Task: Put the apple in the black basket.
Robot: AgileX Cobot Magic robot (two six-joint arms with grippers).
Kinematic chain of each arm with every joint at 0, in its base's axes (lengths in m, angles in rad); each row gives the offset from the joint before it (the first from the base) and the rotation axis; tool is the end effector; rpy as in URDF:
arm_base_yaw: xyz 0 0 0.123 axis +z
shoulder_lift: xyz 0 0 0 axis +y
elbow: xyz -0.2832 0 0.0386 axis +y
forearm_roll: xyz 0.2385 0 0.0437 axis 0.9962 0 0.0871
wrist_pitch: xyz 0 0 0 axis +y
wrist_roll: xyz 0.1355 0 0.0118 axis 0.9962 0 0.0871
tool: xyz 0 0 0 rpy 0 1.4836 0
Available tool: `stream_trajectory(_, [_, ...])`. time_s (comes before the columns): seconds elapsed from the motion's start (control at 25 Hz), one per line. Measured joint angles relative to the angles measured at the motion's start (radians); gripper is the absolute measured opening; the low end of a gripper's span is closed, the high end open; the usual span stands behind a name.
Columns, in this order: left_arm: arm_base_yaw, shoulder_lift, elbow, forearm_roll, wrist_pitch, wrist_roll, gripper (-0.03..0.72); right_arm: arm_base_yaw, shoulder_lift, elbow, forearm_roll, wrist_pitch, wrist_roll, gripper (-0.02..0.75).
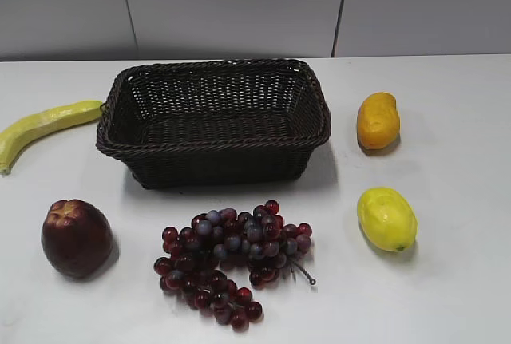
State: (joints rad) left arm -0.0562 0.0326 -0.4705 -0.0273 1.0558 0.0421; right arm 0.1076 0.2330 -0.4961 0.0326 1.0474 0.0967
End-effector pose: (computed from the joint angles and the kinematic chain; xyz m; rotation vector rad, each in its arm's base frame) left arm 0.0327 -0.0051 0.2427 0.1034 2.0989 -0.0415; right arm 0.0558 0.0099 0.2429 -0.0088 2.2717 0.1487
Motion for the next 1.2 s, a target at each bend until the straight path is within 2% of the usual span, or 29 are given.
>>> stream_trajectory(0.48, [0.0,0.0,-0.002,0.007,-0.006,0.0,0.585,0.0,0.0,0.0,0.0,0.0,0.0,0.572])
stream_trajectory(0.68, [0.0,0.042,-0.054,0.011,-0.108,0.0,0.585,0.0,0.0,0.0,0.0,0.0,0.0,0.572])
stream_trajectory(1.2, [0.0,0.54,-0.231,-0.002,-0.141,0.0,0.585,0.0,0.0,0.0,0.0,0.0,0.0,0.572])
